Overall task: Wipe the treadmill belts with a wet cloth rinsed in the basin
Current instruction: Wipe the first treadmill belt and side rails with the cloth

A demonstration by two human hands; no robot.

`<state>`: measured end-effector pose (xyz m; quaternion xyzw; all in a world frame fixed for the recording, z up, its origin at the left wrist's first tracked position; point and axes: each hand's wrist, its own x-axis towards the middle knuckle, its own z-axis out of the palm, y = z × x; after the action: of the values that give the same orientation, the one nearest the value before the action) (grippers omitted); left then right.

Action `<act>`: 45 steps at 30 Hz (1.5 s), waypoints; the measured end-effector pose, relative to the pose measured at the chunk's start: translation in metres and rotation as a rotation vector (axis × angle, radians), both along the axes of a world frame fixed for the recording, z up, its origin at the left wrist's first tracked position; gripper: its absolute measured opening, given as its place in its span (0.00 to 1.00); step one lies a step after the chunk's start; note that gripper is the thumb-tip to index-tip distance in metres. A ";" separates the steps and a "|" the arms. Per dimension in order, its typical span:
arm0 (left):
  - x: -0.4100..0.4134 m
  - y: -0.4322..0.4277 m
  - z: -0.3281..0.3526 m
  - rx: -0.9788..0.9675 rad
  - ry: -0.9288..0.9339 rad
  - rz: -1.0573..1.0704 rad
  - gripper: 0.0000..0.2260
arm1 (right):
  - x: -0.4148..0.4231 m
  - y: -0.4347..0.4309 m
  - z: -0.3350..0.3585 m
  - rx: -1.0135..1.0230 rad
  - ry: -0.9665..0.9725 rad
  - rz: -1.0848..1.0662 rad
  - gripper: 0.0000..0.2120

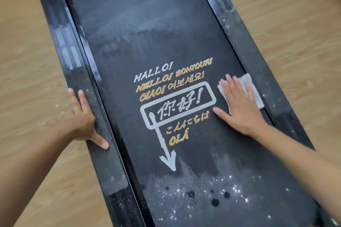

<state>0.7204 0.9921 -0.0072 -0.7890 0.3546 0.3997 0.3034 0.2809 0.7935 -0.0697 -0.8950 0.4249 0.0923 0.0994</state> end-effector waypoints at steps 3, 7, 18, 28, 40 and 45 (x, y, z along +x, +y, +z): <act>0.002 0.000 0.000 0.010 0.001 -0.032 0.85 | -0.098 0.102 0.009 0.059 0.041 -0.014 0.43; -0.003 -0.003 0.007 -0.006 0.017 -0.007 0.84 | -0.103 0.105 0.008 0.099 0.088 0.110 0.41; 0.009 0.007 -0.005 -0.081 0.106 0.071 0.87 | 0.152 -0.140 0.009 0.002 -0.024 -0.086 0.46; 0.001 0.008 0.001 -0.091 0.109 0.080 0.83 | -0.034 0.159 0.004 0.143 0.019 0.121 0.43; -0.002 0.004 0.003 -0.031 0.061 0.067 0.83 | 0.177 0.108 -0.011 0.012 -0.082 0.170 0.44; -0.005 -0.002 0.012 -0.014 0.074 0.064 0.82 | 0.056 0.211 -0.012 0.068 -0.099 0.317 0.44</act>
<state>0.7151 0.9905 0.0043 -0.7867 0.3428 0.4355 0.2718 0.3372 1.0040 -0.0815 -0.9504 0.2698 0.0768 0.1346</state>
